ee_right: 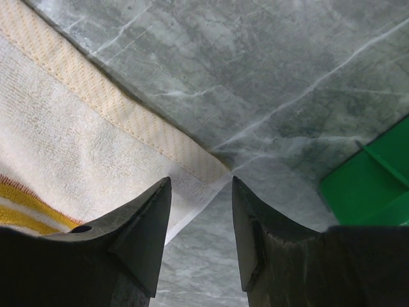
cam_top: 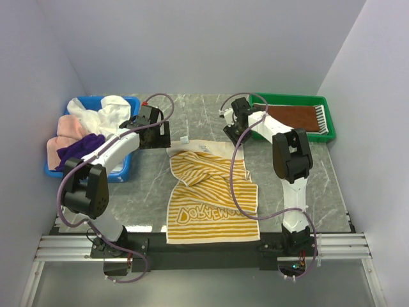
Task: Fold and stack the towels
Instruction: Flatten out the crumpled towel
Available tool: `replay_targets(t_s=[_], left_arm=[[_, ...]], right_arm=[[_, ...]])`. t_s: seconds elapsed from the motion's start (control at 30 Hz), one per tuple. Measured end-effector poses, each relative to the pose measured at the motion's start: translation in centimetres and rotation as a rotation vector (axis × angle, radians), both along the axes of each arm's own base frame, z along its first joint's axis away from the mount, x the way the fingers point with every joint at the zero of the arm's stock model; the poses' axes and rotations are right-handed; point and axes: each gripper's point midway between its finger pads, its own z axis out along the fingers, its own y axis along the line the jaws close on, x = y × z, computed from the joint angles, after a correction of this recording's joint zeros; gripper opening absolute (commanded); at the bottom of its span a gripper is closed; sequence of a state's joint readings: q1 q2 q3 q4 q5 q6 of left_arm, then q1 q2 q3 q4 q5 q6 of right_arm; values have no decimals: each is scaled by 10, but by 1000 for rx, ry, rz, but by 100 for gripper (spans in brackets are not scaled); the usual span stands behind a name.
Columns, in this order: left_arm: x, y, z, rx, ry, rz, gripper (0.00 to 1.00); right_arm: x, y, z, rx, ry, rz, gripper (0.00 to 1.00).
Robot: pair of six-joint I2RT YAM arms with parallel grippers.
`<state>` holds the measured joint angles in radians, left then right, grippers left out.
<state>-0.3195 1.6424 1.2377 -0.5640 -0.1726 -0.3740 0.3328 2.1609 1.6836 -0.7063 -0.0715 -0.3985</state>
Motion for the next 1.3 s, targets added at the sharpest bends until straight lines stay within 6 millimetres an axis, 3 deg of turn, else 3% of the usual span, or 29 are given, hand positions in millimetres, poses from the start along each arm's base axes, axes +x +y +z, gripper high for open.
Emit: replay_targets(t_s=[0.33, 0.67, 0.8, 0.93, 1.17, 1.3], left_arm=[[0, 0, -2, 4, 6, -6, 99], [-1, -1, -5, 3, 15, -17, 99], [-1, -2, -9, 4, 26, -20, 99], [-1, -2, -12, 3, 33, -21, 99], [-1, -2, -15, 6, 41, -21, 99], [-1, -3, -16, 6, 41, -22, 98]], right_arm=[[4, 1, -7, 7, 22, -17, 45], [4, -1, -7, 4, 17, -63, 58], [5, -2, -7, 3, 11, -74, 58], [3, -1, -7, 8, 27, -72, 50], [-13, 7, -8, 51, 96, -48, 16], [-15, 10, -9, 69, 107, -44, 9]])
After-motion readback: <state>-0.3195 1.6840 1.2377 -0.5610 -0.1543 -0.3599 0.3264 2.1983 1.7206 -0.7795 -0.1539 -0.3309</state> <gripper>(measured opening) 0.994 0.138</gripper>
